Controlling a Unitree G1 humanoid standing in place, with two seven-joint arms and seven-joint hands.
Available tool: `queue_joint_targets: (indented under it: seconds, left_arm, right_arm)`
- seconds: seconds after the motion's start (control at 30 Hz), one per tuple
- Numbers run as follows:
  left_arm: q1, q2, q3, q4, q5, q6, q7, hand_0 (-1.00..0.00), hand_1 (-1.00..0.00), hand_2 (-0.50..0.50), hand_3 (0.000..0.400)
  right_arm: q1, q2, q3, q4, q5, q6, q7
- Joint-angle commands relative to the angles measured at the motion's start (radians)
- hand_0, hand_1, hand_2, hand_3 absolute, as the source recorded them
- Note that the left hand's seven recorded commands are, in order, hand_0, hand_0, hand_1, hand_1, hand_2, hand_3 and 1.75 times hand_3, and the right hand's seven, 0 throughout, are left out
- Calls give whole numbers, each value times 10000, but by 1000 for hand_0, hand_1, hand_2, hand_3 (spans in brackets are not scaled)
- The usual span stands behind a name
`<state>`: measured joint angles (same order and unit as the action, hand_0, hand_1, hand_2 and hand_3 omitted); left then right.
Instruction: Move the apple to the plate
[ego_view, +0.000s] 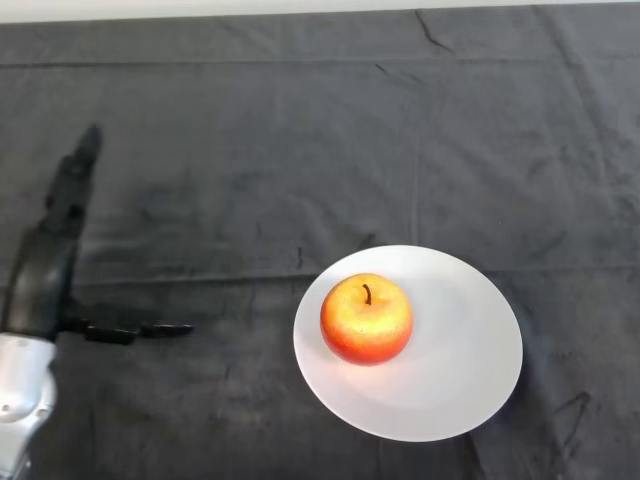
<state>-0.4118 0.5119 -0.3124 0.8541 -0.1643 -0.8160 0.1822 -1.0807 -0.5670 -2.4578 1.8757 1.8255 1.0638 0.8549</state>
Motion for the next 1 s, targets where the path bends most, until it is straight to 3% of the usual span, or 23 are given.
queue_joint_targets:
  seconds: [0.03, 0.53, 1.0]
  left_arm:
    - [260, 513, 519, 428, -352, -326, -156, 0, 0, 0, 0]
    - [407, 468, 2538, 841, -2869, -413, -1350, 0, 0, 0, 0]
    - [657, 668, 4251, 946, -4768, -207, -2686, 0, 0, 0, 0]
  right_arm:
    - [-25, -212, -59, -72, 0, 44, -36]
    - [-25, -212, -60, -69, 0, 48, -33]
    - [-24, -212, -60, -67, 0, 52, -29]
